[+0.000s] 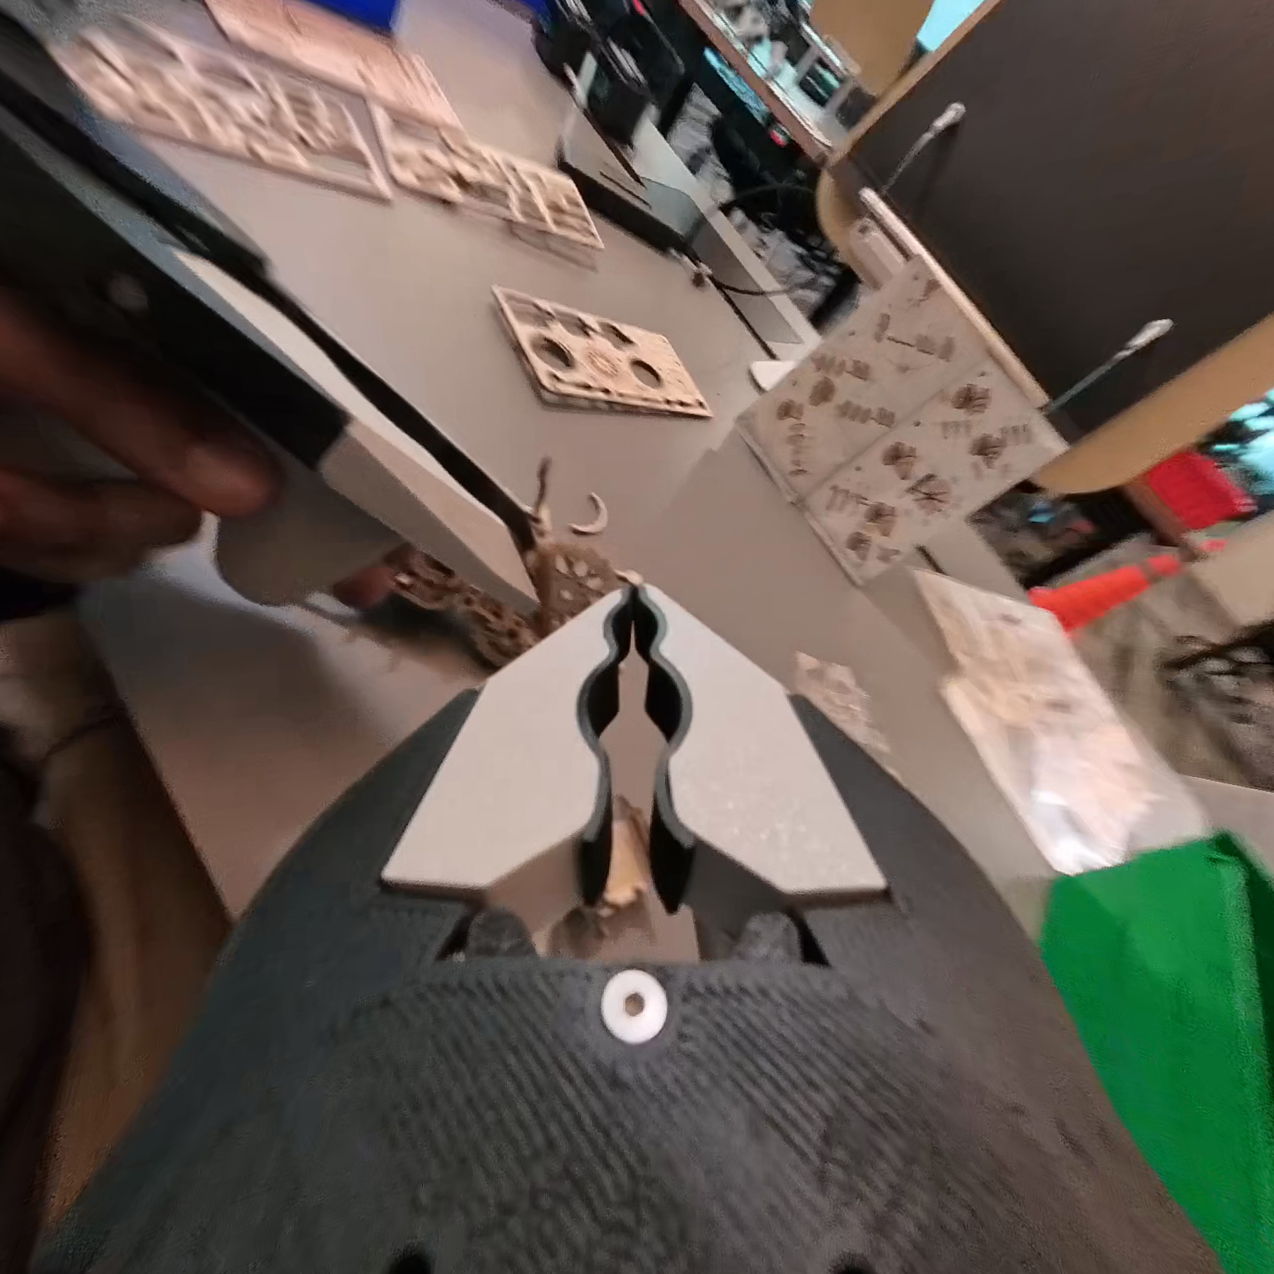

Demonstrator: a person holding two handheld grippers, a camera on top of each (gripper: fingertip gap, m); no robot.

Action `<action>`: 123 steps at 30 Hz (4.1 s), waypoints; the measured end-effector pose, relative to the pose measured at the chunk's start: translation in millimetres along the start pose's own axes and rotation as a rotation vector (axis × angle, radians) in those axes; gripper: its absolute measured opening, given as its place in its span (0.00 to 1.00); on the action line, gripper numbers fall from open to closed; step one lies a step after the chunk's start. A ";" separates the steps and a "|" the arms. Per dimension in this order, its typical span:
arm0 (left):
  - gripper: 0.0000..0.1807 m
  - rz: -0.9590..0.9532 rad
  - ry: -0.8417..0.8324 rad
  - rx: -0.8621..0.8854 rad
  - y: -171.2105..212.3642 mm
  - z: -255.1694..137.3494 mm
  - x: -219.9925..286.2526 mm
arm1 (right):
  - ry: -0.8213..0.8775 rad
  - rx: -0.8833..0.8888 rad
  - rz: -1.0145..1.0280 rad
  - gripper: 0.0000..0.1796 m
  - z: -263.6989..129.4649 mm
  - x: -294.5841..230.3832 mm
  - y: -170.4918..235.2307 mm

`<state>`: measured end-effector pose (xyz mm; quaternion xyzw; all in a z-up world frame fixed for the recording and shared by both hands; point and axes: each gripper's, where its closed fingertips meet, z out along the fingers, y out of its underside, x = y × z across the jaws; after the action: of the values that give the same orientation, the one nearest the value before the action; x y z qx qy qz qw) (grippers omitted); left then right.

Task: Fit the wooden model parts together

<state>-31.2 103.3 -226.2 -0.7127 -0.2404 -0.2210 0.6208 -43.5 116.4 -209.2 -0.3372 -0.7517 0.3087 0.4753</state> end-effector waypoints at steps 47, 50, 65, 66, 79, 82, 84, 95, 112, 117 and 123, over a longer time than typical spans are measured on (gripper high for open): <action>0.03 -0.132 0.395 0.047 -19.5 -16.8 29.5 | -0.303 0.468 0.629 0.01 -23.4 11.3 -39.8; 0.02 -0.265 0.460 0.054 -23.3 -19.2 30.2 | -0.166 0.435 0.215 0.01 -25.1 -3.0 -42.2; 0.09 -0.492 0.511 0.008 -20.4 -17.2 20.9 | 0.134 0.236 -0.704 0.01 -13.8 -29.1 -24.4; 0.08 -0.483 0.498 0.003 -18.4 -15.9 20.5 | 0.133 0.235 -0.708 0.01 -12.9 -31.3 -24.9; 0.00 -0.315 0.318 0.067 -24.0 -15.6 0.7 | 0.077 0.296 -0.327 0.11 -16.1 -20.1 -32.4; 0.00 -0.216 0.277 0.043 -18.5 -12.9 3.4 | 0.058 0.248 -0.146 0.12 -10.1 -7.5 -21.1; 0.00 -0.183 0.273 0.028 -15.7 -11.5 6.8 | 0.021 0.261 -0.051 0.10 -9.0 -8.1 -20.5; 0.00 0.051 0.238 -0.014 -7.7 -9.4 18.4 | -0.108 0.278 0.100 0.04 -11.6 -15.5 -22.5; 0.00 0.079 0.211 -0.037 -4.6 -8.3 14.9 | -0.155 0.263 0.131 0.10 -14.2 -16.1 -19.4; 0.00 0.298 0.146 -0.077 3.5 -6.1 16.6 | -0.196 0.249 0.139 0.04 -12.5 -22.7 -16.3; 0.00 0.318 0.159 -0.073 -0.8 -8.8 14.3 | -0.348 0.191 0.218 0.00 -16.5 -33.3 -13.1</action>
<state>-20.6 95.7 -215.7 -0.7441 -0.0668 -0.1841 0.6387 -20.4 84.5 -209.8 -0.3117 -0.7489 0.4814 0.3319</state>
